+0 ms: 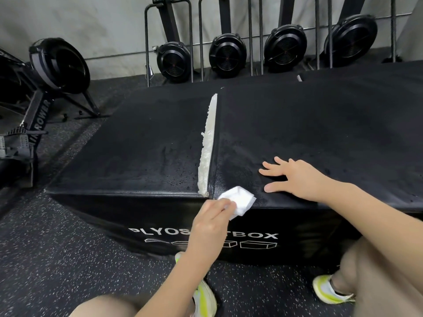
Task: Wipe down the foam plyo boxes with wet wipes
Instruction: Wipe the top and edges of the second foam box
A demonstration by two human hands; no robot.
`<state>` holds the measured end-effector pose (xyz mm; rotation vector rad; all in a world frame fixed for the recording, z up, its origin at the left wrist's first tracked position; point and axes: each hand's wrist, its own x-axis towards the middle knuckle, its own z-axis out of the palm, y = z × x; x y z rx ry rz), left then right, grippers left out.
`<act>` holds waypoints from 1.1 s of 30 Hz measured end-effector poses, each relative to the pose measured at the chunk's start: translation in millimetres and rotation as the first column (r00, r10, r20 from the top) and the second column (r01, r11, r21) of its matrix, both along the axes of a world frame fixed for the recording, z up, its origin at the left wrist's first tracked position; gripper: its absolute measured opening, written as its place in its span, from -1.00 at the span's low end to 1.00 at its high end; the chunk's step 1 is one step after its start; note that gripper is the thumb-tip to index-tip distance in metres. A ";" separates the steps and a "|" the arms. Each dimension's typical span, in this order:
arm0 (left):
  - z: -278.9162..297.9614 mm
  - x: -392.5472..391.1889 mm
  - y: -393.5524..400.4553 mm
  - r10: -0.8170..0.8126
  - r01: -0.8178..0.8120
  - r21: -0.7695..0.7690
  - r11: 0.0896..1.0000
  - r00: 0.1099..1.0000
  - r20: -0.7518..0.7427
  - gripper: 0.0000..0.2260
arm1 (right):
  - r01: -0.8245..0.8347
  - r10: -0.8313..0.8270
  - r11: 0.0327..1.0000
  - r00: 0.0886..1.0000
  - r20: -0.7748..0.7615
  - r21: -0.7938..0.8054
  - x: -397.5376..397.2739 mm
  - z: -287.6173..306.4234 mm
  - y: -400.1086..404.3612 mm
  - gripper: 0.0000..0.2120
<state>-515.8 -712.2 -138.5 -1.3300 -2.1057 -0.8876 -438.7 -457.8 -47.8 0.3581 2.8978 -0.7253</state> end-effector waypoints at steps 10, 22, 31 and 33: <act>12.3 29.2 45.0 -0.109 0.114 -0.117 0.987 0.993 0.047 -0.71 | -0.016 0.016 1.000 1.000 -0.026 -0.005 -1.1 -8.8 5.0 -0.45; 42.5 -39.1 29.9 0.360 -0.333 -0.166 0.928 0.916 0.175 -0.51 | -0.029 0.028 0.999 0.999 0.037 0.026 -3.3 -0.2 2.7 -0.43; 58.4 -8.2 29.0 0.278 -0.255 -0.268 0.929 0.959 0.052 -0.84 | -0.044 0.044 0.999 0.997 0.064 -0.010 -4.2 0.0 4.4 -0.41; 52.1 -6.4 22.5 0.244 -0.228 -0.275 0.934 0.969 0.026 -0.90 | -0.057 0.057 0.998 0.997 0.060 -0.001 -4.6 -2.1 6.2 -0.40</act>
